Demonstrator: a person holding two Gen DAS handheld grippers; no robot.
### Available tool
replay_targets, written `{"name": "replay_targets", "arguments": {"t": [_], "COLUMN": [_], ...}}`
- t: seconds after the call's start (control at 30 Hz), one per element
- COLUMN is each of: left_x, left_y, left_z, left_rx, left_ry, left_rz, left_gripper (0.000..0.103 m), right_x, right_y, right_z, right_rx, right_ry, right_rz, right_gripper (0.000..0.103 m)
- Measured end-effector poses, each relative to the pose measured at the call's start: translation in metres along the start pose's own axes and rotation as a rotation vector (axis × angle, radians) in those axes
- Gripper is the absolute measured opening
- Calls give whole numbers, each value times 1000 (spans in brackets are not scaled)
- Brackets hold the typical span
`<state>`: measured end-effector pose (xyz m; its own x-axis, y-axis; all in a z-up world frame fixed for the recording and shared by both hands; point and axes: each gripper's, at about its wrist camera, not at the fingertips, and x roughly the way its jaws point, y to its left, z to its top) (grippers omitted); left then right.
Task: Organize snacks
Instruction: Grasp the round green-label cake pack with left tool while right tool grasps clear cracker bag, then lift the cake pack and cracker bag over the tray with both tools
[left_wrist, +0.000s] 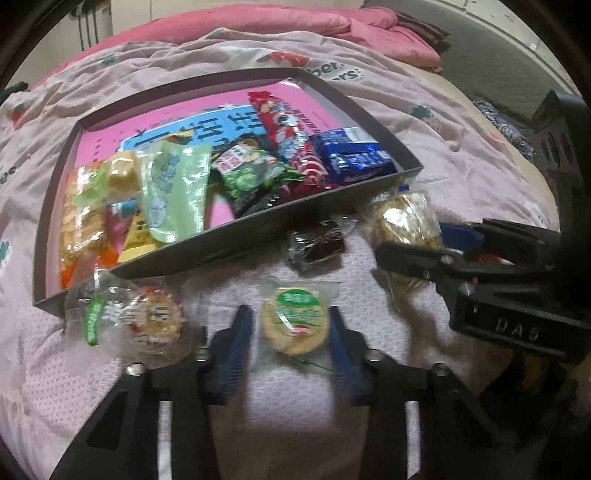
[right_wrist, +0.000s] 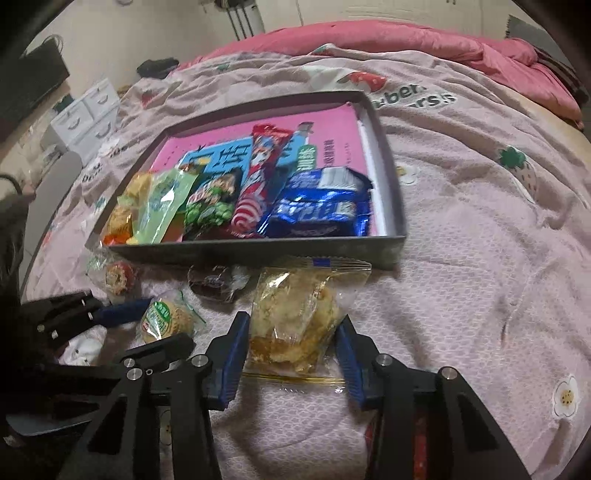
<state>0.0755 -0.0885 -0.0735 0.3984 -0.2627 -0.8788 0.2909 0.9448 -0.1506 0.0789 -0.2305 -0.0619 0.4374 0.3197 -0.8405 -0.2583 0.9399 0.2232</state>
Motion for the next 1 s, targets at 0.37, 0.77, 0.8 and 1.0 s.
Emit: {"name": "replay_targets", "arguments": {"t": [0.37, 0.77, 0.8, 1.0], "left_x": [-14, -46, -48, -62], "left_y": [7, 4, 4, 5], "left_z": [2, 3, 4, 8], "left_rx": [-42, -48, -47, -55], "left_ry": [-30, -97, -102, -146], "left_rz": [-54, -104, -105, -93], "left_gripper": [35, 35, 35, 35], "right_x": [-10, -34, -36, -47], "right_y": [-6, -3, -2, 4], "right_z": [3, 9, 10, 14], "right_rx": [16, 14, 10, -16], "right_ry": [-34, -141, -153, -225], "right_rz": [25, 78, 82, 140], "right_gripper": [42, 42, 42, 42]}}
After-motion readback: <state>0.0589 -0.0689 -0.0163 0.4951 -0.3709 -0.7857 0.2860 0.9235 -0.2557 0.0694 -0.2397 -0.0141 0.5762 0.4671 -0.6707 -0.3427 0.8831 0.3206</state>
